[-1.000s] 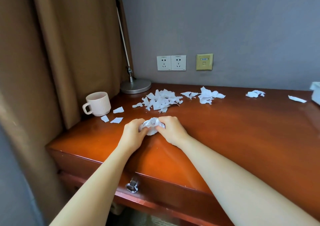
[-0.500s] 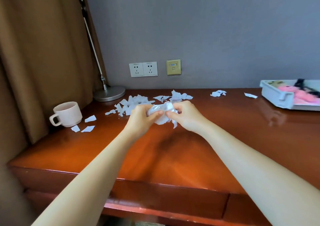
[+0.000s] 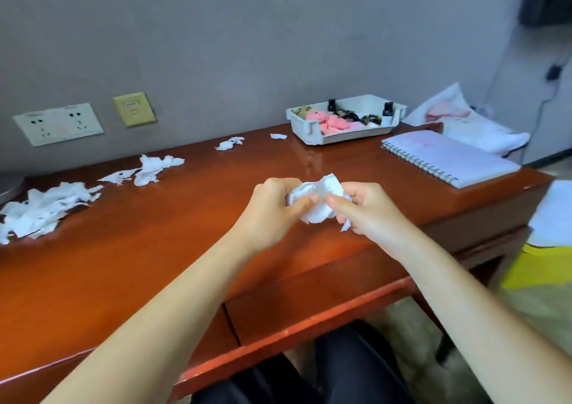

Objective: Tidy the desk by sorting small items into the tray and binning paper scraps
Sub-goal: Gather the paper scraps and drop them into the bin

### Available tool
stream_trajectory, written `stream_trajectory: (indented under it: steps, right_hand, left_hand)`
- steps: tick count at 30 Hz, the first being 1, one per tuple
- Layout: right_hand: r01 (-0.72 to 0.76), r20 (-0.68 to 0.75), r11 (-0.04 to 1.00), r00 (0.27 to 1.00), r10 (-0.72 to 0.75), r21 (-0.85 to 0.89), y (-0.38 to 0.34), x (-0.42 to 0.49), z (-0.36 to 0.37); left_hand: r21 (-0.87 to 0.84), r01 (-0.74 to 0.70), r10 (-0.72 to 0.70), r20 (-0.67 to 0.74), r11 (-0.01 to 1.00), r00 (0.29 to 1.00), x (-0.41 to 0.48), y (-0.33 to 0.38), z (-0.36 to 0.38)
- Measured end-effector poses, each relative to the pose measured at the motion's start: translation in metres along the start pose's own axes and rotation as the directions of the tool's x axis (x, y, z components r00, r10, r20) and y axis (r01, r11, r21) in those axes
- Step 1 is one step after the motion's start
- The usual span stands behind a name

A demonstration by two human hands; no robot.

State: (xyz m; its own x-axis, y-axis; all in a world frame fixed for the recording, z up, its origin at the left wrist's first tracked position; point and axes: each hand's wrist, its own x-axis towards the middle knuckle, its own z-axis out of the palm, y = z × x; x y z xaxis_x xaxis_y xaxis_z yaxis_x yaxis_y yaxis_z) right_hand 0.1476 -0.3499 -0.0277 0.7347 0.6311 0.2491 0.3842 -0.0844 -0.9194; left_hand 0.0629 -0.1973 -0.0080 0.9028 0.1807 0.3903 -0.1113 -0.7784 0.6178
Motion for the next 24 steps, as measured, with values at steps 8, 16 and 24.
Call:
stream_trajectory:
  steps: [8,16,24]
  right_hand:
    - [-0.166,-0.308,0.986,0.938,0.160,0.008,0.064,-0.094,-0.112]
    - [-0.376,-0.492,0.911,0.768,0.410,0.172,0.151,-0.184,-0.180]
    - [-0.599,-0.540,0.722,0.502,0.676,0.346,0.250,-0.258,-0.222]
  left_hand:
    - [-0.183,-0.157,0.204,0.277,0.971,0.939,0.017,0.070,0.140]
    - [-0.372,-0.054,0.254,0.515,0.927,0.819,-0.001,0.114,0.288]
    - [-0.327,0.493,-0.091,0.754,0.806,0.650,-0.030,0.115,0.450]
